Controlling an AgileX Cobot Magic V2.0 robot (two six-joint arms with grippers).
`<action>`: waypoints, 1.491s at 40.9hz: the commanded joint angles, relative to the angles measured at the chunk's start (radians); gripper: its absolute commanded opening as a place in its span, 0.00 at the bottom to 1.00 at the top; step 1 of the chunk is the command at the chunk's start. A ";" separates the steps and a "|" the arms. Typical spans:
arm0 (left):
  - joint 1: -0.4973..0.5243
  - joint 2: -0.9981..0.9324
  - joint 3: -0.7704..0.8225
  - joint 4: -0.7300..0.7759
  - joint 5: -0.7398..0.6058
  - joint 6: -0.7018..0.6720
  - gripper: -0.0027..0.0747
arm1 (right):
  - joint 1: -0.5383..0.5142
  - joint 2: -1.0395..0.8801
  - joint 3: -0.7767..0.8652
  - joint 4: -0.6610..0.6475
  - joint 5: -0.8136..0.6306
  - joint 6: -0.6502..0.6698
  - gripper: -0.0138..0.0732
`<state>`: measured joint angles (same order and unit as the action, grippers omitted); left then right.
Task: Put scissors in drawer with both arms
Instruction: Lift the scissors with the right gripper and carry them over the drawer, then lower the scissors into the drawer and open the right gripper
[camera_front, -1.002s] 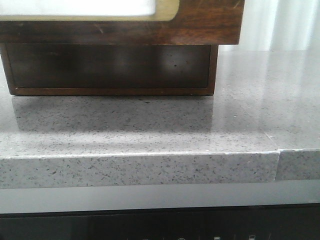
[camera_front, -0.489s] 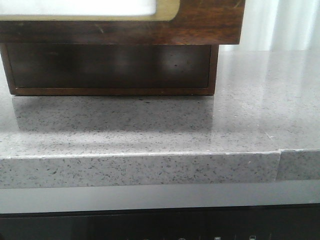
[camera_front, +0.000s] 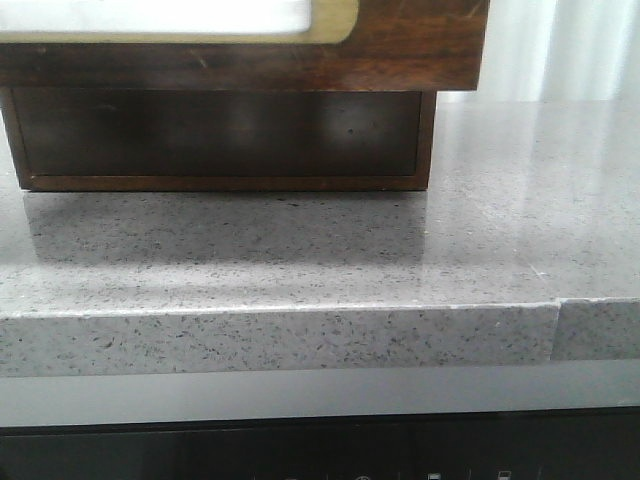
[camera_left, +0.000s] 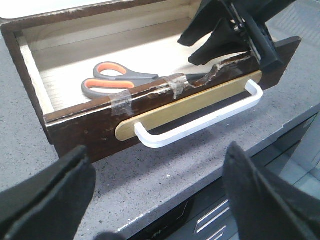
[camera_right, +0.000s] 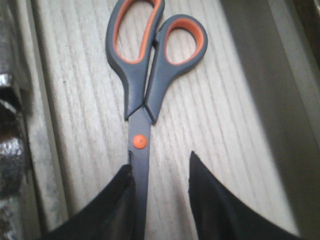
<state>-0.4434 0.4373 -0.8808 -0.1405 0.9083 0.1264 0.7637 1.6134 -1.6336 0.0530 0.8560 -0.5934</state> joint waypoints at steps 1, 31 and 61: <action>-0.009 0.011 -0.028 -0.015 -0.072 -0.008 0.71 | -0.004 -0.056 -0.033 -0.005 -0.050 0.003 0.55; -0.009 0.011 -0.028 -0.015 -0.072 -0.008 0.71 | -0.185 -0.527 0.188 0.002 0.070 0.486 0.55; -0.009 0.011 -0.028 -0.015 -0.095 -0.008 0.67 | -0.185 -0.994 0.605 0.020 -0.011 0.526 0.54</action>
<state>-0.4434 0.4373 -0.8808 -0.1405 0.8998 0.1264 0.5852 0.6226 -1.0126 0.0650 0.9314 -0.0707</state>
